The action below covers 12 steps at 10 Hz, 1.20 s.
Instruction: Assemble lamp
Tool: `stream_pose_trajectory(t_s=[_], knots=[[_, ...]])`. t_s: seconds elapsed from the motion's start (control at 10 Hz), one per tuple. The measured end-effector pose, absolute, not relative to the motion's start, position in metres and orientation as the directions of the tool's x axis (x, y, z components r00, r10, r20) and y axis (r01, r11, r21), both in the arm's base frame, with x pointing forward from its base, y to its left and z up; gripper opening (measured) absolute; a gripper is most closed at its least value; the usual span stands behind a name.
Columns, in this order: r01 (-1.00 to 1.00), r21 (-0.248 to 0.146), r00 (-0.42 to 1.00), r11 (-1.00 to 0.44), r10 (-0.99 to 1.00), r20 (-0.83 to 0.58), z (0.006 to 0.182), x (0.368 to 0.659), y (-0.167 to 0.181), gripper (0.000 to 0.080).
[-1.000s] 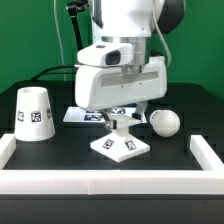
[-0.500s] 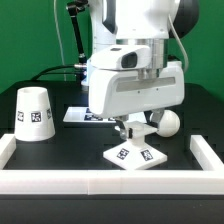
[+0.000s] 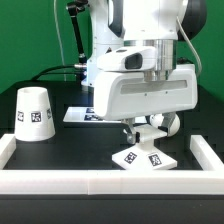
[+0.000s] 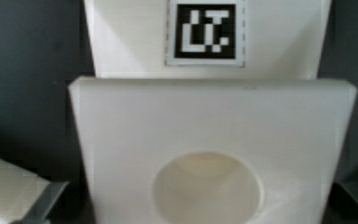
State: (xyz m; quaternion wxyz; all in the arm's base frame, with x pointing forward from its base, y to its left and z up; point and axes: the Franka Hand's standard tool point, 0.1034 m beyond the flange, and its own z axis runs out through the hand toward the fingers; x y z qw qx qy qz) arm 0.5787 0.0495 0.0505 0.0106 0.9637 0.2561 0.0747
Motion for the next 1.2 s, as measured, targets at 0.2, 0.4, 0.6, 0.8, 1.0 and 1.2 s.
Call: stream_pose_trajectory(t_s=[0.2, 0.4, 0.6, 0.8, 1.0, 1.2], knots=[[0.321, 0.028, 0.935, -0.947, 0.322, 0.147, 0.051, 0.576, 0.057, 0.0537], [0.16, -0.008, 0.975, -0.987, 0.157, 0.157, 0.053, 0.58, 0.072, 0.0537], [-0.019, -0.055, 0.986, -0.998, -0.028, 0.162, 0.054, 0.586, 0.082, 0.0537], [-0.012, -0.062, 0.979, -0.998, -0.024, 0.2, 0.054, 0.595, 0.088, 0.0537], [-0.001, -0.066, 0.972, -0.998, -0.017, 0.236, 0.055, 0.606, 0.093, 0.0537], [0.011, -0.065, 0.965, -0.998, -0.007, 0.263, 0.055, 0.619, 0.096, 0.0537]])
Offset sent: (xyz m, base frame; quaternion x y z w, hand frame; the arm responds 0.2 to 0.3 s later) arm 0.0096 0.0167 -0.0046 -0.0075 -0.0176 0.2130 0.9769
